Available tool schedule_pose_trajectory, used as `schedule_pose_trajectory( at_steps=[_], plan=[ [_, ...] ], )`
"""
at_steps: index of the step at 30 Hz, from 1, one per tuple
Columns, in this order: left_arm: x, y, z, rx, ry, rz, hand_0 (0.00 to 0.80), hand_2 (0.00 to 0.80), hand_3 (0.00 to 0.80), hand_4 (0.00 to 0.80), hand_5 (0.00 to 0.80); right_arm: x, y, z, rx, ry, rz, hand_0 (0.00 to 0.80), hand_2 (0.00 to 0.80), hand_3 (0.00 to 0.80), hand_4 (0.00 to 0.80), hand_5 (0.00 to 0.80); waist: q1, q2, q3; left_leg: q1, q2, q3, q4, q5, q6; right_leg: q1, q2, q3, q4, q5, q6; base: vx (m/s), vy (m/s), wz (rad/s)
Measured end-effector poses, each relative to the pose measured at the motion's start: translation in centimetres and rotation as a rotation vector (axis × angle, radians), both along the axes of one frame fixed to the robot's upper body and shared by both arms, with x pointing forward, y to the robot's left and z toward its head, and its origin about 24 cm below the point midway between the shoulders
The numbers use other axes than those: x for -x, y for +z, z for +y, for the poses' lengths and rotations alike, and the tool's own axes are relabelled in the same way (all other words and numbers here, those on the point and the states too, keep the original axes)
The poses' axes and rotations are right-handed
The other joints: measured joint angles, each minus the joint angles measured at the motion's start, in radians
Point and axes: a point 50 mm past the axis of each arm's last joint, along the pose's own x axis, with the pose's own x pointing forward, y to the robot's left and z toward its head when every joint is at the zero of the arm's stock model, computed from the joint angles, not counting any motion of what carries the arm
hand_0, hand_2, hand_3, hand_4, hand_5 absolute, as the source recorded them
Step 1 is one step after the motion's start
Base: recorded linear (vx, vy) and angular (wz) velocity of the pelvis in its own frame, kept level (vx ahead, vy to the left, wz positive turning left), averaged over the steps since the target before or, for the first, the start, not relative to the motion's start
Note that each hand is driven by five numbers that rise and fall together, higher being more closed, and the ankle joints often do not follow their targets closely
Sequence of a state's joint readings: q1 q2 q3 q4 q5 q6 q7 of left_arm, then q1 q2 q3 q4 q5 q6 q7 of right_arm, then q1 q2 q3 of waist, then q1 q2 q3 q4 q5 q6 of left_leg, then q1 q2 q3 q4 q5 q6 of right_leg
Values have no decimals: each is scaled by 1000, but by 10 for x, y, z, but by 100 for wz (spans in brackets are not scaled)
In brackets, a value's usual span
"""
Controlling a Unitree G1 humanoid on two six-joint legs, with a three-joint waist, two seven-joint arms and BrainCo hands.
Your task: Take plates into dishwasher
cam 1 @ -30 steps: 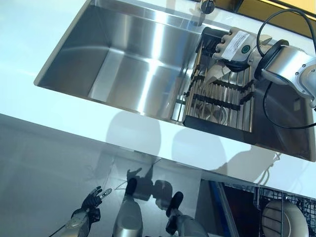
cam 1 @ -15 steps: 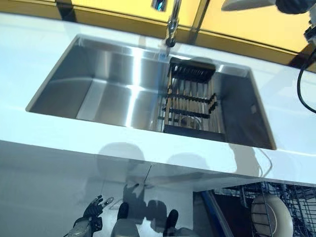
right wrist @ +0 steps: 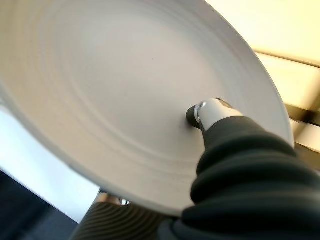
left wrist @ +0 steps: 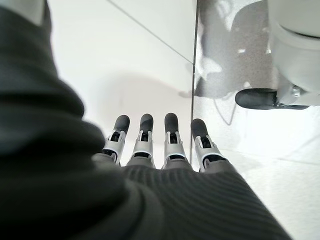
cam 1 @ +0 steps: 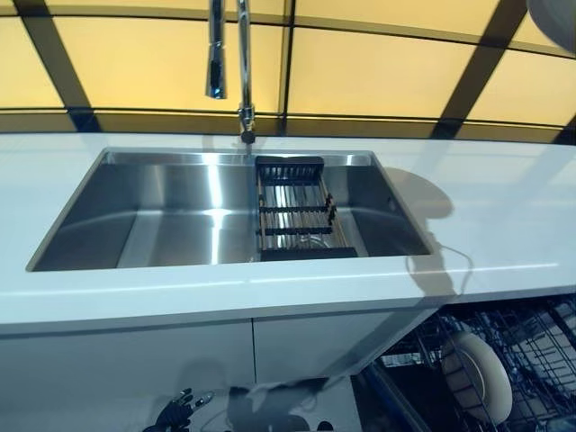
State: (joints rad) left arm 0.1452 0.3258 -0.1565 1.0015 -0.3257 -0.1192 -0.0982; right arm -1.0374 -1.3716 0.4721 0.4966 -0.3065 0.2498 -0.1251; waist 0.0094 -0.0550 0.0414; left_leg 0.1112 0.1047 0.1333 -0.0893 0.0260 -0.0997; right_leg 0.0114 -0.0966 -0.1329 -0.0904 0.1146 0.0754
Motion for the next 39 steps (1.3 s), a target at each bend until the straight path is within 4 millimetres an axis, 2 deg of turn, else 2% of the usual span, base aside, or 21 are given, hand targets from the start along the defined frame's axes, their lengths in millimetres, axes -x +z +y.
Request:
schedule_pose_trajectory(
  at_steps=[1, 2, 7, 9, 11, 14, 19, 20, 26, 32, 39],
  plan=[
    [1, 0, 0, 2, -2, 4, 0, 0, 0, 0, 0, 0, -4, -4, -20, -11, 20, 800, 800, 800, 800, 800, 2, 3, -2, 2, 1, 4, 0, -1, -1, -2, 1, 6, 0, 0, 0, -1, -18, -29],
    [2, -1, -1, 7, -16, 10, 0, 0, 0, 0, 0, 4, -12, -15, -73, -33, 62, 800, 800, 800, 800, 800, -18, 7, -4, 2, 3, 19, 1, -3, -2, -9, 6, 20, 0, 4, -2, 1, -17, -28],
    [2, -3, -7, 21, -64, 19, 0, 0, 0, 0, 0, 12, -38, -35, -209, -49, 162, 800, 800, 800, 800, 800, -50, 14, -6, 18, 9, 58, 3, -12, -3, -15, 18, 58, 0, 10, -5, 1, -29, -25],
    [-2, -2, -9, 25, -69, 12, 0, 0, 0, 0, 0, 20, -50, -46, -275, -59, 196, 800, 800, 800, 800, 800, -76, 14, -6, 20, 12, 77, 1, -16, -5, -22, 22, 70, 0, 10, -4, -17, -26, -22],
    [-4, -2, -9, 28, -75, 6, 0, 0, 0, 0, 0, 28, -60, -55, -316, -75, 217, 800, 800, 800, 800, 800, -83, 15, -6, 19, 12, 88, 1, -18, -6, -30, 25, 77, 0, 11, -4, -16, -15, -18],
    [-8, -1, -10, 25, -96, 3, 0, 0, 0, 0, 0, 36, -71, -62, -368, -72, 246, 800, 800, 800, 800, 800, -119, 22, -5, 23, 11, 104, 2, -23, -5, -35, 28, 97, 0, 13, -4, -14, -7, -15],
    [-14, 0, -12, 26, -116, -5, 0, 0, 0, 0, 0, 48, -97, -72, -427, -90, 335, 800, 800, 800, 800, 800, -137, 28, 0, 36, 10, 141, 0, -36, -5, -42, 32, 127, 0, 15, -3, -18, -4, -21],
    [-15, 0, -12, 25, -116, -5, 0, 0, 0, 0, 0, 51, -103, -74, -452, -90, 348, 800, 800, 800, 800, 800, -153, 29, 0, 37, 9, 143, 1, -37, -5, -43, 33, 129, 0, 15, -3, -10, -11, -9],
    [-13, -1, -12, 26, -115, 7, 0, 0, 0, 0, 0, 48, -144, -70, -573, -50, 419, 800, 800, 800, 800, 800, -185, 30, 7, 50, 13, 167, 0, -42, -4, -43, 38, 148, 0, 17, -2, -9, -29, -11],
    [-17, 0, -13, 28, -118, -3, 0, 0, 0, 0, 0, 50, -177, -67, -627, -45, 480, 800, 800, 800, 800, 800, -188, 38, 14, 50, 15, 169, -1, -43, -4, -45, 39, 148, 0, 17, -1, -9, -22, -2],
    [-19, 0, -16, 38, -119, -7, 0, 0, 0, 0, 0, 51, -213, -62, -652, -148, 406, 800, 800, 800, 800, 800, -186, 59, 31, 40, 14, 167, -1, -43, -4, -54, 38, 147, 0, 17, -1, -2, 4, 0]
  ],
)
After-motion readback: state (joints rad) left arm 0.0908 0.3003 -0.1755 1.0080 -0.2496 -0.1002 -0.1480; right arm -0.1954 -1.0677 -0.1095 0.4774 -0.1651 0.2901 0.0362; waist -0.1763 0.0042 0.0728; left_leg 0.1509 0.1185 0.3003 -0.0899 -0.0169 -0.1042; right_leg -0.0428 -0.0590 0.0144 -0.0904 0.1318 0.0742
